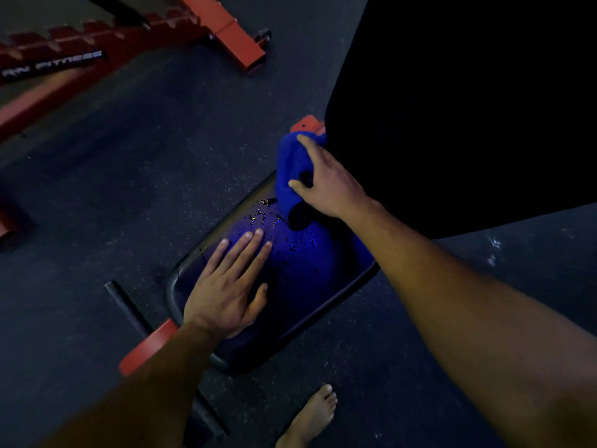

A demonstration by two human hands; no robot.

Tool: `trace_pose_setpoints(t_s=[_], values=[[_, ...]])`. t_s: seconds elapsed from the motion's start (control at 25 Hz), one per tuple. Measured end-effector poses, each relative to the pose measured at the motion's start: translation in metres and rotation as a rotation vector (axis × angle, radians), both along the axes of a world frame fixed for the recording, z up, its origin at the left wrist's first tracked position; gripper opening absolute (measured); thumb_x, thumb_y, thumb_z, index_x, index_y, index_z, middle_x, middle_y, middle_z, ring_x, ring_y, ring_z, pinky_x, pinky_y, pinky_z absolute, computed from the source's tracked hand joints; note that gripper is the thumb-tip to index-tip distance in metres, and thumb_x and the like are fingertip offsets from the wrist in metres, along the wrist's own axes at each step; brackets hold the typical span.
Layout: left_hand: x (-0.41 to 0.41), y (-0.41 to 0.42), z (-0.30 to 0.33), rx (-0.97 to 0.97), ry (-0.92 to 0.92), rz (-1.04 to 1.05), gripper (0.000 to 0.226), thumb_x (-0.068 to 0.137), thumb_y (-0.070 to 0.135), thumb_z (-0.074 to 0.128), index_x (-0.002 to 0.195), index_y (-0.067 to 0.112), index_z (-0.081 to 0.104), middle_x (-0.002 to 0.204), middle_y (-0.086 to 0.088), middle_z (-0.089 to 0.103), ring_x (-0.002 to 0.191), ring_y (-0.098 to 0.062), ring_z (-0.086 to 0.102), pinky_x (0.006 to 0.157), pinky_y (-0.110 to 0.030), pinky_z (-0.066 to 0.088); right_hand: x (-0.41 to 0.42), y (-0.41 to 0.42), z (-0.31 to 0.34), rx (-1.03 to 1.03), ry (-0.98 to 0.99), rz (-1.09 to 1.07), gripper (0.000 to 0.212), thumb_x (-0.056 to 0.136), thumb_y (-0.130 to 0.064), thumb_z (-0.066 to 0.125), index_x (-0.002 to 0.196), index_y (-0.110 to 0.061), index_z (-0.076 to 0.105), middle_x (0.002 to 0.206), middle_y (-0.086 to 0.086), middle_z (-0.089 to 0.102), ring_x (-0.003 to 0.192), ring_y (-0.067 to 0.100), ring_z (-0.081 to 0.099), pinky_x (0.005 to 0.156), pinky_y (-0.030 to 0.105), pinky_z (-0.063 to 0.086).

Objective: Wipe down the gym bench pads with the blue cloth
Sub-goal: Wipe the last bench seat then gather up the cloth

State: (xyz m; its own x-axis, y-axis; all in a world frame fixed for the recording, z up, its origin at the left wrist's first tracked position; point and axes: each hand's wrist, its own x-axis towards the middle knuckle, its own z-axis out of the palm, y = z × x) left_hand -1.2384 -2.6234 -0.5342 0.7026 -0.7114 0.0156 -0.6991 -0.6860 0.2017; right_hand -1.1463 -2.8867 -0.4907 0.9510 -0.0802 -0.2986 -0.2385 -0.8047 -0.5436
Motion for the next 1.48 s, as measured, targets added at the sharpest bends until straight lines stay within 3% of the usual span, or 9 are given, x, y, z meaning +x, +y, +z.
trace_pose_setpoints(t_s=[0.12, 0.24, 0.36, 0.56, 0.72, 0.92, 1.28, 1.36, 1.48], values=[[0.000, 0.000, 0.000, 0.004, 0.008, -0.012, 0.068, 0.097, 0.042, 0.040, 0.158, 0.011, 0.037, 0.168, -0.009, 0.026, 0.155, -0.023, 0.024, 0.125, -0.051, 0.021, -0.022, -0.006, 0.006, -0.027, 0.006, -0.115, 0.079, 0.094, -0.030, 0.062, 0.157, -0.020, 0.015, 0.149, 0.017, 0.045, 0.132, 0.034, 0.048, 0.104, 0.034, 0.038], [0.003, 0.000, 0.000, -0.006, 0.013, -0.008, 0.068, 0.097, 0.042, 0.040, 0.157, 0.010, 0.039, 0.167, -0.009, 0.027, 0.155, -0.023, 0.026, 0.125, -0.050, 0.021, -0.057, -0.011, 0.014, -0.012, 0.009, -0.140, 0.085, 0.090, -0.012, 0.066, 0.157, -0.019, 0.015, 0.156, 0.014, 0.036, 0.139, 0.031, 0.041, 0.111, 0.036, 0.035], [0.000, 0.002, -0.001, -0.011, 0.025, -0.012, 0.068, 0.097, 0.042, 0.039, 0.157, 0.010, 0.037, 0.168, -0.009, 0.025, 0.155, -0.023, 0.025, 0.125, -0.051, 0.022, -0.112, -0.022, 0.022, -0.010, 0.052, -0.159, 0.094, 0.080, 0.008, 0.067, 0.156, -0.020, 0.020, 0.160, 0.009, 0.030, 0.144, 0.025, 0.033, 0.116, 0.023, 0.025], [0.001, 0.001, -0.001, -0.018, 0.027, -0.002, 0.068, 0.097, 0.042, 0.039, 0.157, 0.009, 0.037, 0.168, -0.010, 0.025, 0.155, -0.025, 0.026, 0.124, -0.052, 0.024, -0.161, -0.041, 0.038, 0.081, 0.172, -0.353, 0.085, 0.082, 0.004, 0.067, 0.150, -0.030, 0.029, 0.127, 0.002, 0.055, 0.116, 0.025, 0.056, 0.087, 0.023, 0.042], [0.000, 0.002, -0.002, -0.020, 0.020, -0.006, 0.069, 0.097, 0.042, 0.040, 0.158, 0.009, 0.037, 0.168, -0.011, 0.024, 0.155, -0.025, 0.025, 0.124, -0.053, 0.023, -0.096, -0.009, 0.030, 0.106, 0.039, -0.203, 0.082, 0.083, -0.001, 0.067, 0.153, -0.023, 0.029, 0.153, 0.006, 0.042, 0.138, 0.020, 0.042, 0.112, 0.028, 0.035], [-0.001, 0.001, -0.003, -0.041, 0.016, -0.002, 0.067, 0.098, 0.042, 0.040, 0.156, 0.008, 0.039, 0.167, -0.011, 0.026, 0.155, -0.025, 0.026, 0.124, -0.053, 0.024, 0.020, 0.002, 0.013, 0.124, 0.071, -0.177, 0.065, 0.090, -0.013, 0.058, 0.149, -0.023, 0.035, 0.140, 0.010, 0.055, 0.122, 0.026, 0.057, 0.091, 0.020, 0.038], [0.001, 0.003, -0.002, -0.037, 0.032, 0.000, 0.068, 0.098, 0.042, 0.039, 0.157, 0.008, 0.038, 0.168, -0.011, 0.025, 0.155, -0.025, 0.026, 0.125, -0.052, 0.023, -0.153, -0.044, 0.024, 0.166, 0.118, -0.308, 0.074, 0.095, -0.008, 0.060, 0.153, -0.036, 0.023, 0.150, -0.001, 0.047, 0.135, 0.015, 0.048, 0.114, 0.038, 0.038], [0.001, 0.003, -0.002, -0.039, 0.034, 0.001, 0.068, 0.098, 0.043, 0.039, 0.157, 0.009, 0.037, 0.168, -0.011, 0.024, 0.155, -0.025, 0.025, 0.125, -0.052, 0.022, -0.176, -0.046, 0.031, 0.188, 0.142, -0.387, 0.074, 0.095, -0.004, 0.059, 0.149, -0.042, 0.026, 0.142, -0.003, 0.054, 0.123, 0.007, 0.056, 0.108, 0.039, 0.046], [0.000, 0.002, -0.003, -0.038, 0.046, -0.002, 0.069, 0.097, 0.043, 0.040, 0.158, 0.009, 0.036, 0.168, -0.011, 0.024, 0.156, -0.025, 0.023, 0.125, -0.052, 0.022, -0.180, -0.042, 0.052, 0.145, 0.203, -0.421, 0.075, 0.092, -0.002, 0.061, 0.146, -0.045, 0.030, 0.117, 0.004, 0.065, 0.081, 0.009, 0.067, 0.076, 0.034, 0.058]])
